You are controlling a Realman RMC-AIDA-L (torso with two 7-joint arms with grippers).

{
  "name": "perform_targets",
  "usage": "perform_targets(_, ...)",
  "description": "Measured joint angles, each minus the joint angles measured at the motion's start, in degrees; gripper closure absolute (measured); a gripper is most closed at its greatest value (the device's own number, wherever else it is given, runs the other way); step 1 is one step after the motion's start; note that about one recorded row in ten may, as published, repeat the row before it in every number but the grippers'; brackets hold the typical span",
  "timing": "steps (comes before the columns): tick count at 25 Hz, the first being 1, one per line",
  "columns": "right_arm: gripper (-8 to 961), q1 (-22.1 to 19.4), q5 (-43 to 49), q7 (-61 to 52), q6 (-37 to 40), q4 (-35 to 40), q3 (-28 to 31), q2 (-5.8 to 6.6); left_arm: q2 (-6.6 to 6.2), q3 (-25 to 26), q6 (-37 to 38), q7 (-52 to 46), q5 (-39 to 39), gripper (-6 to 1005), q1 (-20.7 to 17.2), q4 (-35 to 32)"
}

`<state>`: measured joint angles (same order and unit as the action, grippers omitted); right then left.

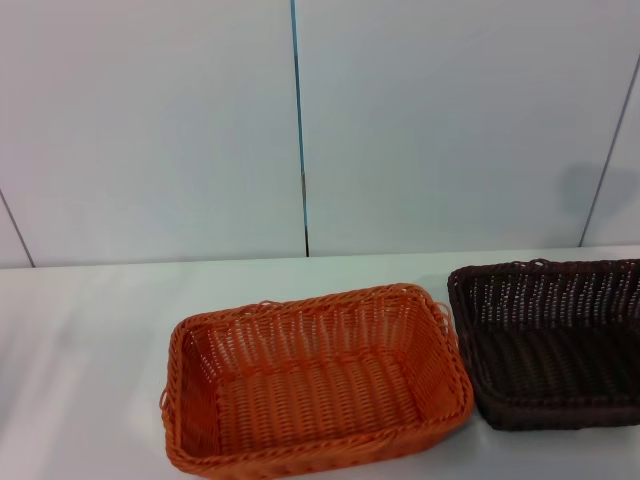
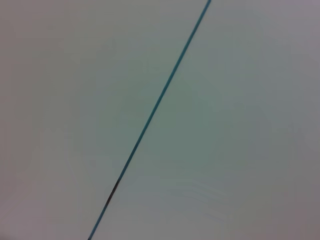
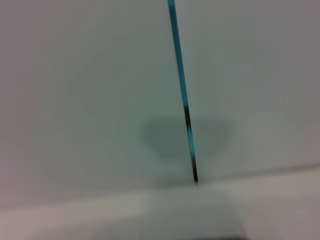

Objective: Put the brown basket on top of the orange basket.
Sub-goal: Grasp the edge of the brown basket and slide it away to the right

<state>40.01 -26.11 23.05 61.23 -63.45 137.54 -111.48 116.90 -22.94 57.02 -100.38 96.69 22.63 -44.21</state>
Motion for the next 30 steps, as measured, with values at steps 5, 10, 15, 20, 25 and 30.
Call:
perform_targets(5, 329, 3.28, 7.58, -0.33, 7.02, 2.04, -0.26, 1.45, -0.20, 0.08, -0.18, -0.22, 1.26, 118, 0.23, 0.00)
perform_targets(10, 295, 5.19, 13.27, -0.39, 8.61, 4.03, -0.88, 1.29, -0.20, 0.17, -1.15, -0.15, 2.42, 118, 0.29, -0.03)
perform_targets(15, 136, 5.45, 17.01, -0.67, 8.42, 6.16, -0.53, 1.14, -0.19, 0.18, -1.55, -0.13, 2.62, 118, 0.06, -0.01)
perform_targets(20, 74, 4.75, 17.73, -0.79, 6.83, 6.85, -0.17, 1.02, -0.22, 0.18, -1.65, -0.16, 2.63, 118, -0.11, 0.00)
perform_targets(25, 75, 4.24, 17.98, -1.18, 3.50, 9.28, -0.13, 0.77, -0.11, 0.18, -2.05, -0.23, 2.63, 119, -0.25, 0.00)
perform_targets(30, 76, 4.04, 18.05, -1.27, -1.10, 12.82, -0.36, 0.48, 0.05, 0.21, -2.37, -0.42, 2.61, 119, -0.46, 0.05)
